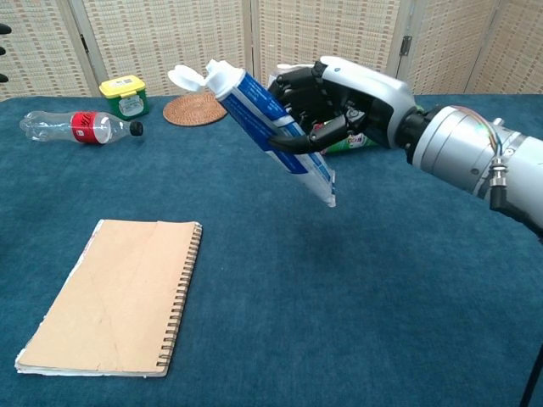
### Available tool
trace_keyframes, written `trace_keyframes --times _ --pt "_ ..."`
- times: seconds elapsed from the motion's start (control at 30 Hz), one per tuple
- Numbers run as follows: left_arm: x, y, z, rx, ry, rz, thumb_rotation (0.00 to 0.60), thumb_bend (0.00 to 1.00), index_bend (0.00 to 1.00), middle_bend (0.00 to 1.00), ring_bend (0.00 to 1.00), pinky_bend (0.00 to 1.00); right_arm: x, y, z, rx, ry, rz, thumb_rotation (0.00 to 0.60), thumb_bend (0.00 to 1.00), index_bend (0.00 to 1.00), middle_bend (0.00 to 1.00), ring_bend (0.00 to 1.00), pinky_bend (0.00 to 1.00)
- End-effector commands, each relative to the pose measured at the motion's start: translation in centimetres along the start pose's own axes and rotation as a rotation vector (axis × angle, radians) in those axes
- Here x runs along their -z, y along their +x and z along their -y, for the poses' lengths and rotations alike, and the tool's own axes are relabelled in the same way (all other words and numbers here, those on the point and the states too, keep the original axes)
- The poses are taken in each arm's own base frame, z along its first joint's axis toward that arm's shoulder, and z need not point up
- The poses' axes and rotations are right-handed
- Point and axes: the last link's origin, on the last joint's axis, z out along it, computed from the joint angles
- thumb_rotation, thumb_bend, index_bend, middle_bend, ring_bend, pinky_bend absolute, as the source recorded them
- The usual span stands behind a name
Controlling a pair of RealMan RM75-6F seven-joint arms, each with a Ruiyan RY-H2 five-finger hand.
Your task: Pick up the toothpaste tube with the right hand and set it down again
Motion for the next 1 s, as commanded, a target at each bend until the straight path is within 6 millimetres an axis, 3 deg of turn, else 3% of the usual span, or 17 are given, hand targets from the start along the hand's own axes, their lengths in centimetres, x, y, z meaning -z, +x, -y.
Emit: trace_keyframes --times 0.03,0.53,1.0 --pt "-1.4 -1.4 -1.3 0.231 -0.009 0.045 0.005 0.10 0.08 0.13 0.09 0.24 -0.6 -0.5 0.3 -0.006 0.017 -0.014 0.600 0.47 0.66 0.60 0.55 0.56" --pt "-2.7 -5.8 -1.3 0.385 0.012 0.068 0.003 0.10 0.00 0.04 0.03 0.23 -3.4 -2.9 2.0 -0.023 0.071 -0.076 0.600 0.47 0.66 0.60 0.55 0.56" --pt "-3.8 -9.5 -2.3 0.457 -0.010 0.082 0.003 0.09 0.00 0.01 0.00 0.22 -5.7 -5.8 3.2 -0.035 0.068 -0.092 0.600 0.47 0.67 0.61 0.55 0.56"
